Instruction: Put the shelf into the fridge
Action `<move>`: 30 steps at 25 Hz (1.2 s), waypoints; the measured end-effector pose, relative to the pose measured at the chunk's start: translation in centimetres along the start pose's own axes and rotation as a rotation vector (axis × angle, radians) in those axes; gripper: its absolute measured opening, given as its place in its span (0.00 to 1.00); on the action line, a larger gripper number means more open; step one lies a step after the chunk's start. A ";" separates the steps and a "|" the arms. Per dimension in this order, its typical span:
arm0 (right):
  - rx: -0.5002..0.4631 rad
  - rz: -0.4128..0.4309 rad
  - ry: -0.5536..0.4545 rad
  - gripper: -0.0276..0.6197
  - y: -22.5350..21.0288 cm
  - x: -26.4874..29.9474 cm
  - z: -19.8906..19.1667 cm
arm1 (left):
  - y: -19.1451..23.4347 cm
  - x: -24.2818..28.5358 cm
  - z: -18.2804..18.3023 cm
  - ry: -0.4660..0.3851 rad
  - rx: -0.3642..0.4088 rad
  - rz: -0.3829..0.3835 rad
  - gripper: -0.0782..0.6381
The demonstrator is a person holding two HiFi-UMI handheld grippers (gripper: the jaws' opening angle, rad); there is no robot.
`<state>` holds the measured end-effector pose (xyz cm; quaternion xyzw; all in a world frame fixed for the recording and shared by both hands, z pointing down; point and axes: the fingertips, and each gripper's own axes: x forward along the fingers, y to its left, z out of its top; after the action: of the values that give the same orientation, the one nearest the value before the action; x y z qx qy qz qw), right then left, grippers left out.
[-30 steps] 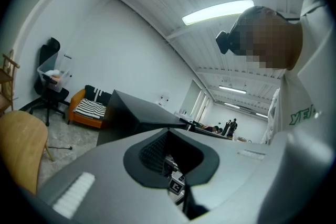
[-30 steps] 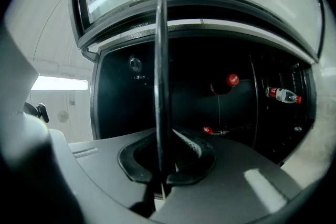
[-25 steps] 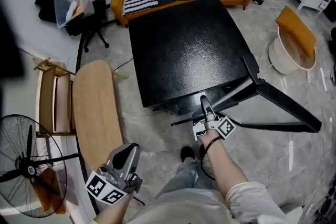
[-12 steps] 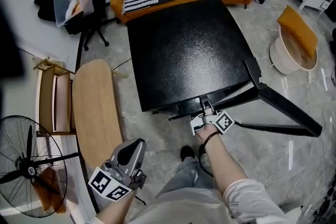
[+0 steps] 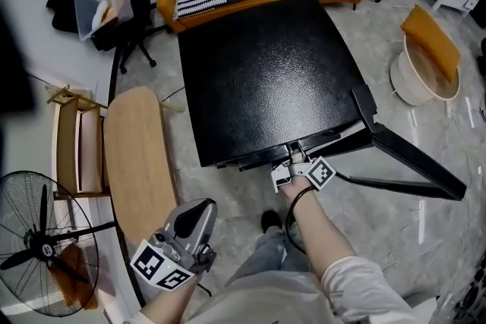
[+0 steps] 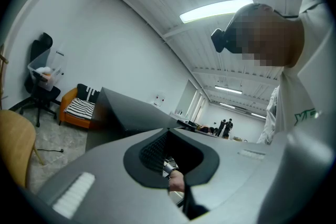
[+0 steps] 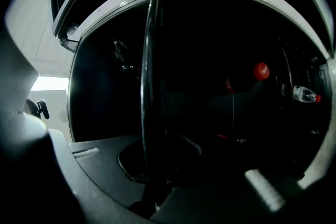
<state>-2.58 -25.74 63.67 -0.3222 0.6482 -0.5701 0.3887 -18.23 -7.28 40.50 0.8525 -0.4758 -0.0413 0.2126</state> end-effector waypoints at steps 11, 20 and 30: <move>-0.009 0.013 0.001 0.10 0.4 0.2 0.2 | -0.1 0.0 0.2 0.001 -0.003 0.000 0.10; -0.012 -0.011 -0.007 0.07 0.1 1.5 0.2 | 0.3 -0.5 0.4 0.004 0.001 0.011 0.10; -0.023 -0.034 -0.014 0.08 -0.1 3.4 0.5 | 0.7 -0.9 0.7 -0.004 -0.003 0.021 0.10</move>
<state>-3.82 -28.88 63.31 -0.3416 0.6465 -0.5667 0.3797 -19.50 -7.07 40.03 0.8470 -0.4852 -0.0416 0.2132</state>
